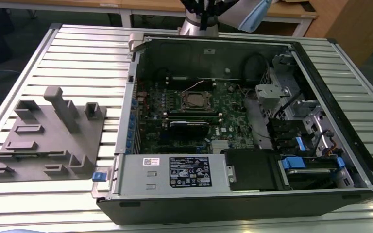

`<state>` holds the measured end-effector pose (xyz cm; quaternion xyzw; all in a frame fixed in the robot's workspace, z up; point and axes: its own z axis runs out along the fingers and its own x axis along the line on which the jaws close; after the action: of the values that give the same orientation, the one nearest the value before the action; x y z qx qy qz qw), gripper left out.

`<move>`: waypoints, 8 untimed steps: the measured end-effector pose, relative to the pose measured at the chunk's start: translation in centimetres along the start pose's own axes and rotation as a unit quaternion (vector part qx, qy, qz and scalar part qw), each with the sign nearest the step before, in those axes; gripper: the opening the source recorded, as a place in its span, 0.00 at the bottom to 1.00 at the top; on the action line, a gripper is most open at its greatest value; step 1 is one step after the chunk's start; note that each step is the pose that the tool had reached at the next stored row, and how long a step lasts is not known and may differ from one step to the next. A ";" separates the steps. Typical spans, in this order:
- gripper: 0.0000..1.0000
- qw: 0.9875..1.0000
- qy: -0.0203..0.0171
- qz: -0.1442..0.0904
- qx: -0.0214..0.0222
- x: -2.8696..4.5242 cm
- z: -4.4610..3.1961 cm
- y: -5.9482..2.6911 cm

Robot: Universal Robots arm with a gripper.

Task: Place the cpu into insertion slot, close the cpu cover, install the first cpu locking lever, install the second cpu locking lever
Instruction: 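Install the first cpu locking lever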

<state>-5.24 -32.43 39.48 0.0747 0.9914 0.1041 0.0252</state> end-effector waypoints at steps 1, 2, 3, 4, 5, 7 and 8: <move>0.10 1.000 0.000 0.000 0.000 -0.01 -0.11 0.02; 0.10 1.000 0.000 0.000 0.000 -0.01 -0.23 0.04; 0.10 1.000 0.000 0.000 0.000 -0.02 -0.34 0.05; 0.10 1.000 0.000 0.000 0.000 -0.02 -0.46 0.07; 0.10 1.000 0.000 0.000 0.000 -0.03 -0.57 0.09; 0.10 1.000 0.000 0.000 0.000 -0.04 -0.81 0.13; 0.10 1.000 0.000 0.000 0.000 -0.04 -0.92 0.15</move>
<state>-5.24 -32.49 40.42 0.0747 0.9914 0.1041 0.0252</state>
